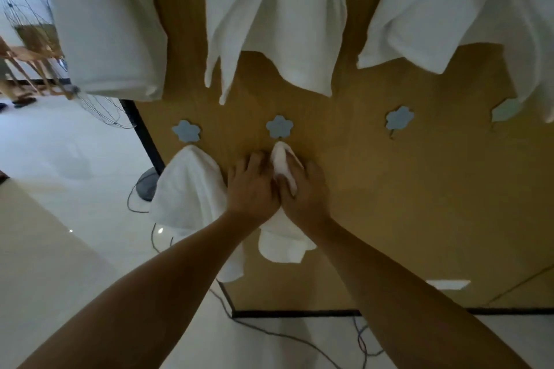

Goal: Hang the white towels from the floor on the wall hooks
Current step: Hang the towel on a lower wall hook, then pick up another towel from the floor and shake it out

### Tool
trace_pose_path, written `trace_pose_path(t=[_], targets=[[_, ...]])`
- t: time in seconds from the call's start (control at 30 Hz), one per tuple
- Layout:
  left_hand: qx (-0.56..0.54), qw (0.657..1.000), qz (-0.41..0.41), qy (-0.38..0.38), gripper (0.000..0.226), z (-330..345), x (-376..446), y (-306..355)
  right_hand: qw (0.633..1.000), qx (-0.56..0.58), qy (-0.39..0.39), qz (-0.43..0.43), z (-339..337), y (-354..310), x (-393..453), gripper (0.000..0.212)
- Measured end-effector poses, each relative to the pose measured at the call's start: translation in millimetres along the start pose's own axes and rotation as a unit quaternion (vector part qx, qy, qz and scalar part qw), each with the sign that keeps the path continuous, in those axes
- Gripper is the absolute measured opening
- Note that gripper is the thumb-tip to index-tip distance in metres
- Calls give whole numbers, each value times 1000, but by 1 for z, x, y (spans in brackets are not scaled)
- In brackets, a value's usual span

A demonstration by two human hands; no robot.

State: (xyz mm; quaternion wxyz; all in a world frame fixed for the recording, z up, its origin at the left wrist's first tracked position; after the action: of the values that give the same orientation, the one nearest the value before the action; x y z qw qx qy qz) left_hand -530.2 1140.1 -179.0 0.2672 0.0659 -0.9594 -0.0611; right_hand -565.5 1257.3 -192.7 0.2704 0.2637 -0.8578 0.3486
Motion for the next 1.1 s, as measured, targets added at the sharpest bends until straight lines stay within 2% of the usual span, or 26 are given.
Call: trace_pose_path(t=[0.1, 0.17, 0.23, 0.3, 0.37, 0.47, 0.6, 0.77, 0.87, 1.03, 1.1], targets=[[51, 988, 22, -146, 43, 23, -20, -7, 995, -59, -69, 39, 2, -2, -3, 45], [25, 984, 7, -176, 39, 25, -24, -14, 983, -110, -134, 59, 2, -1, -6, 45], [-2, 984, -12, -175, 35, 14, -20, -18, 965, -131, -209, 87, 1, 1, -10, 43], [-15, 990, -17, -139, 28, -5, -14, -21, 941, -126, -278, 148, -3, 4, -17, 41], [-31, 995, 12, -92, 24, -25, -9, -20, 923, -123, -300, 206, -12, 5, -26, 44], [-72, 990, 102, -69, 30, -47, -10, -8, 914, -146, -277, 256, -32, -6, -46, 53], [-100, 969, 216, -73, 36, -61, -29, 29, 907, -214, -207, 297, -77, -26, -83, 57], [-185, 920, 320, -129, 40, -69, -90, 111, 869, -273, -155, 382, -160, -40, -169, 58], [-222, 876, 390, -175, 41, -78, -150, 173, 834, -294, -119, 451, -224, -52, -239, 59], [-287, 770, 520, -233, 29, -115, -278, 288, 758, -331, -33, 560, -337, -87, -380, 58], [-297, 732, 560, -249, 35, -136, -339, 333, 720, -341, -3, 604, -380, -108, -443, 60]])
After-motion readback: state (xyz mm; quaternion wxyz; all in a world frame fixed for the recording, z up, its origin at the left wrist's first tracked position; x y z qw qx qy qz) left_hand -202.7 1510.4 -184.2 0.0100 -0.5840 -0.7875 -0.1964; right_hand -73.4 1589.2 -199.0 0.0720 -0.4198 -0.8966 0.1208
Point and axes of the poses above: each hand's wrist, its own x-axis towards the middle knuckle, its own z-axis out of the palm, y = z × x, the point moved 6 cm from there along x, towards the middle knuckle, and after that the axes turned 2 degrees about -x, right-handed, at the moved point
